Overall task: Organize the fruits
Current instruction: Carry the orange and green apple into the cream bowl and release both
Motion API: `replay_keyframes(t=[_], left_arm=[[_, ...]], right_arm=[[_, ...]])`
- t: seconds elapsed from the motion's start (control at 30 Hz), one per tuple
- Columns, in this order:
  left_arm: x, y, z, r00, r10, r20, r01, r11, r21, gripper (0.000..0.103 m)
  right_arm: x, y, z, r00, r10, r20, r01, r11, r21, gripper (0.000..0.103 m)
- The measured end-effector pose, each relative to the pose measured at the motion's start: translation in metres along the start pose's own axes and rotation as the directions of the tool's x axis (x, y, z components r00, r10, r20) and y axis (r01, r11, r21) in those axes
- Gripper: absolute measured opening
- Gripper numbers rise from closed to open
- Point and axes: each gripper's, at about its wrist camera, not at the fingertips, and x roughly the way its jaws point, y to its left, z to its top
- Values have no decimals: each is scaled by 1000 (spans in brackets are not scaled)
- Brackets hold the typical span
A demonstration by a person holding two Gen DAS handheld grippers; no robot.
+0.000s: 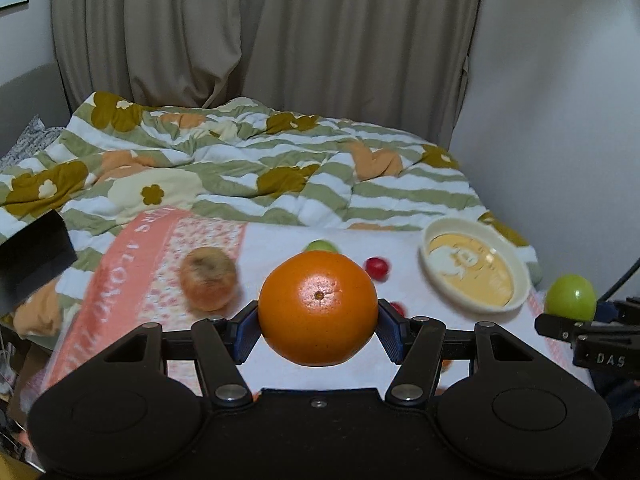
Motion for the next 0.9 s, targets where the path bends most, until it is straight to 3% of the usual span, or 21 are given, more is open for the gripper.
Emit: replay_keyframes(t=[0.23,0.43,0.9], left_arm=[[24,-62,15,1000,5,22,-4,999,-48,64],[53,-101,34,999,12,32,-10,999,-34,64],[176,-155,64,992,-70,-105,84,988,132,64]], right_arm=[[12,-68,19,1000,13,14,-12,999,-33,71],[37,-111,39,999,32,24,-31,999,-39,71],[110,-161,66,997,73,20,-73,997,3,71]])
